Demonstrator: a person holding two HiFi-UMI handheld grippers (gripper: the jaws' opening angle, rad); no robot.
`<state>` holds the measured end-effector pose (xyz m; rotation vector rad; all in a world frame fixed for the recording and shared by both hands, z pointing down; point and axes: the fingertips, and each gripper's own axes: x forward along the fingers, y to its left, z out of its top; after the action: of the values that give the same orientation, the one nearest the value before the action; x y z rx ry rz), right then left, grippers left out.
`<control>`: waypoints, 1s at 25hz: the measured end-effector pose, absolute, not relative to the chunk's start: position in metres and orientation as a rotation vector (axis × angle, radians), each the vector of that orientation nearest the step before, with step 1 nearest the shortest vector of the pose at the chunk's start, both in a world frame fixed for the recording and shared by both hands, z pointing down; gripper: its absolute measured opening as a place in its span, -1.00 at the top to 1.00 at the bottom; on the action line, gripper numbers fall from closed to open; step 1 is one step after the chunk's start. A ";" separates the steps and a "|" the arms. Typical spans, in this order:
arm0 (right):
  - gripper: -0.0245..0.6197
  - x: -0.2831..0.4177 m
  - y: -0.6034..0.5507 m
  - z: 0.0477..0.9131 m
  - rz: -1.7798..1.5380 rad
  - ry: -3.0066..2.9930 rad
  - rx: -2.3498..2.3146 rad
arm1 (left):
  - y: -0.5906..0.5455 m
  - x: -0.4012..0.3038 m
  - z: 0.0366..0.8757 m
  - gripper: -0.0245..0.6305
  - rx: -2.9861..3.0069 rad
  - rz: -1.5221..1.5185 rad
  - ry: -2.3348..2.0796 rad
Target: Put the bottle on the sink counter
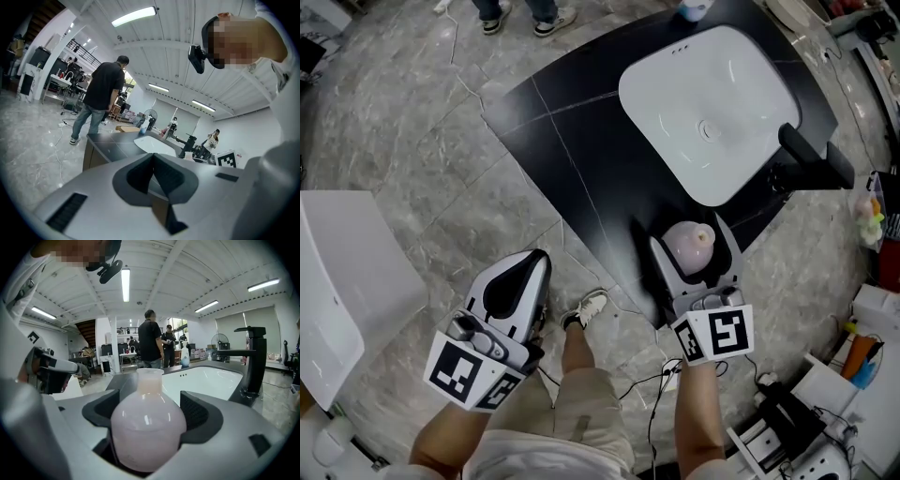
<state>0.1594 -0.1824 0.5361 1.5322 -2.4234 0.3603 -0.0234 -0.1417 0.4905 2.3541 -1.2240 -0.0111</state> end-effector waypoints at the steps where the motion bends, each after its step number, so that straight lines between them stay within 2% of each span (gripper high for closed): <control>1: -0.35 0.158 -0.183 0.537 0.356 -2.423 1.527 | -0.142 -0.023 0.491 0.88 2.354 -0.011 -1.224; 25: -0.35 0.144 -0.199 0.557 0.386 -2.379 1.407 | -0.148 -0.025 0.496 0.88 2.331 -0.015 -1.236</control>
<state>0.1444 -0.1988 0.5570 1.4074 -2.3787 0.3862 -0.0246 -0.1483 0.4956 2.3307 -1.2357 -0.0151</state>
